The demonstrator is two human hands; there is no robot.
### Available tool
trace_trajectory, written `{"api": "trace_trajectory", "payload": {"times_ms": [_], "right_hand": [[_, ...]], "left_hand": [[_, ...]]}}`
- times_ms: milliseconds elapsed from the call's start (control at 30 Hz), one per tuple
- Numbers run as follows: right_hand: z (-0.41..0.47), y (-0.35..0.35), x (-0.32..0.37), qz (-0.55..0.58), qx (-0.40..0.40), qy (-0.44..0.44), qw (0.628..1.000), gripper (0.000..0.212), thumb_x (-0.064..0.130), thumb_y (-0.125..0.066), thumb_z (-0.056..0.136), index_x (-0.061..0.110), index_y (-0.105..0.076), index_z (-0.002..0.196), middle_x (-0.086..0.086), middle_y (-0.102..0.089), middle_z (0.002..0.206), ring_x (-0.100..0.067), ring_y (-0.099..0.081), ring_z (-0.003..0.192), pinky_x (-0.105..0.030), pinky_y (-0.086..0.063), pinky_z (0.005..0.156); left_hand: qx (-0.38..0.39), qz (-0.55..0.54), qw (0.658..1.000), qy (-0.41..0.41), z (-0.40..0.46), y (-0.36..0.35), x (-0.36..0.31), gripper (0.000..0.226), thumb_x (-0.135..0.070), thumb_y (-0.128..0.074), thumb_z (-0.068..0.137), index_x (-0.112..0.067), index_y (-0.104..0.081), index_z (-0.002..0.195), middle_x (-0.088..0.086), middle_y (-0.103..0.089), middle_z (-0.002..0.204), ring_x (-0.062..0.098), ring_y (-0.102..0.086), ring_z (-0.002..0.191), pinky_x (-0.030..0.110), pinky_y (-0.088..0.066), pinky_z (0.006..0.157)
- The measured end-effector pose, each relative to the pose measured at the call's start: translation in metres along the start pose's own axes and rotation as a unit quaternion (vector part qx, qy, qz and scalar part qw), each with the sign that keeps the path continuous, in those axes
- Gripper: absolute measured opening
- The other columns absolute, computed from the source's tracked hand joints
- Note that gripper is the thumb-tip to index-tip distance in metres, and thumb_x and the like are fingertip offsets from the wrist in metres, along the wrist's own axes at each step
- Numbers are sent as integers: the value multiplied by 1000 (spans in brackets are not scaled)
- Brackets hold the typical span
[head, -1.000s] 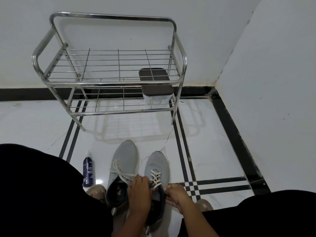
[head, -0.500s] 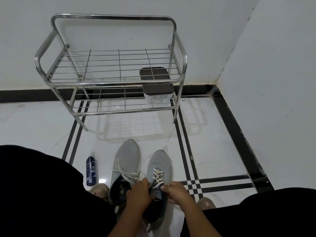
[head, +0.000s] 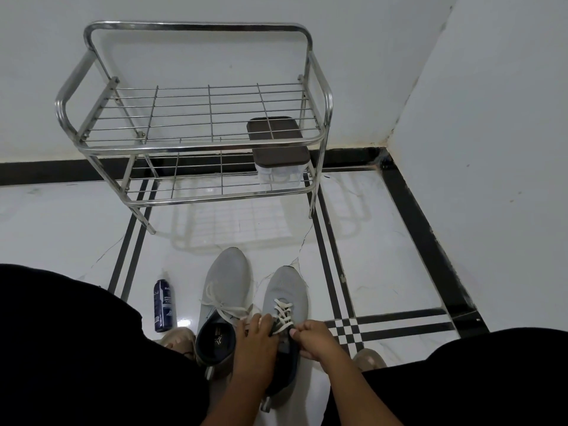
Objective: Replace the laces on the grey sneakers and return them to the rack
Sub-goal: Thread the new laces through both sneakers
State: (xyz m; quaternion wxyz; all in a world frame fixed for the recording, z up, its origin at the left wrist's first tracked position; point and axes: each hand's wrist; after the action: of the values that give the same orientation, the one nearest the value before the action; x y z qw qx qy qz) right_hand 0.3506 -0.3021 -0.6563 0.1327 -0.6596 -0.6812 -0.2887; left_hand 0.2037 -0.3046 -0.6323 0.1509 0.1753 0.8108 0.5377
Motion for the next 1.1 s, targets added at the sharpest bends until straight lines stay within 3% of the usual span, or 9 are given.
{"api": "trace_trajectory", "payload": {"times_ms": [67, 233, 300, 367, 433, 500, 667, 1000, 1100], "right_hand": [[1, 0, 0, 2, 2, -1, 1000, 8, 21, -63, 90, 12, -63, 91, -12, -65, 109, -22, -62, 103, -30, -57, 80], [0, -1, 1, 11, 10, -10, 1000, 7, 19, -61, 91, 13, -63, 94, -12, -64, 110, -23, -62, 105, -30, -57, 81], [1, 0, 0, 20, 14, -10, 1000, 6, 18, -61, 92, 13, -63, 96, -11, -65, 110, -23, -62, 105, -30, -57, 82], [4, -1, -2, 24, 19, -10, 999, 6, 16, -59, 93, 13, -64, 95, -12, -66, 109, -23, -62, 104, -32, -57, 85], [7, -1, -4, 26, 18, -5, 999, 8, 13, -57, 93, 10, -64, 93, -17, -67, 109, -25, -64, 101, -38, -57, 87], [8, 1, -5, 32, 20, -4, 999, 9, 10, -55, 94, 8, -64, 91, -19, -66, 100, -25, -63, 90, -42, -56, 87], [7, 4, -6, 42, 22, -3, 999, 15, 5, -50, 96, 3, -65, 98, -9, -59, 81, -12, -53, 63, -20, -51, 53], [4, 3, -5, 97, 30, -44, 994, 21, 9, -51, 97, 7, -65, 113, -13, -67, 114, -20, -64, 104, -21, -55, 68], [3, 4, -5, 117, 35, -52, 991, 20, 9, -51, 97, 8, -67, 109, -12, -68, 113, -19, -65, 101, -20, -54, 66]], "left_hand": [[-10, 41, 999, 3, 4, -4, 0, 35, -27, -46, 93, -23, -56, 126, 6, -29, 143, 32, -21, 136, 56, -11, 111], [19, 59, 997, 38, 3, 7, -4, 37, -22, -37, 97, -16, -57, 127, 8, -36, 136, 33, -27, 133, 52, -14, 112], [-31, -25, 998, 58, 3, 15, -5, 36, -20, -34, 88, -18, -64, 109, 6, -50, 121, 31, -46, 121, 51, -31, 103], [-75, -113, 989, 53, 6, 22, -7, 28, -21, -36, 77, -19, -62, 88, 3, -58, 96, 26, -60, 92, 39, -45, 80], [-117, -221, 964, 89, 13, 27, -9, 10, -16, -43, 84, -18, -52, 89, 2, -58, 93, 23, -58, 86, 31, -37, 68], [-75, -288, 947, 118, 19, 30, -11, 6, -15, -44, 91, -18, -48, 94, 2, -58, 99, 23, -58, 93, 29, -36, 70], [-24, -261, 957, 127, 21, 16, -6, 22, -28, -46, 93, -22, -66, 102, 4, -62, 105, 22, -61, 100, 31, -45, 79], [-47, -276, 946, 165, 24, 5, -10, 18, -38, -55, 89, -33, -69, 100, -2, -54, 107, 17, -60, 98, 30, -38, 85], [-51, -262, 949, 166, 26, 6, -13, 20, -38, -56, 88, -35, -71, 101, -5, -56, 108, 15, -58, 102, 31, -36, 84]]}}
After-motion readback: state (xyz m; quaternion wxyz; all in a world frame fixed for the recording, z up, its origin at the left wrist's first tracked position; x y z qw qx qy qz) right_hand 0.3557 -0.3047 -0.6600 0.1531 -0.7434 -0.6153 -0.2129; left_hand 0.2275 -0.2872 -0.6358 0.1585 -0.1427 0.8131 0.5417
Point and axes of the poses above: each hand's wrist, its own z-axis towards the middle knuckle, its own y-axis out of the back of the hand, x = y × z
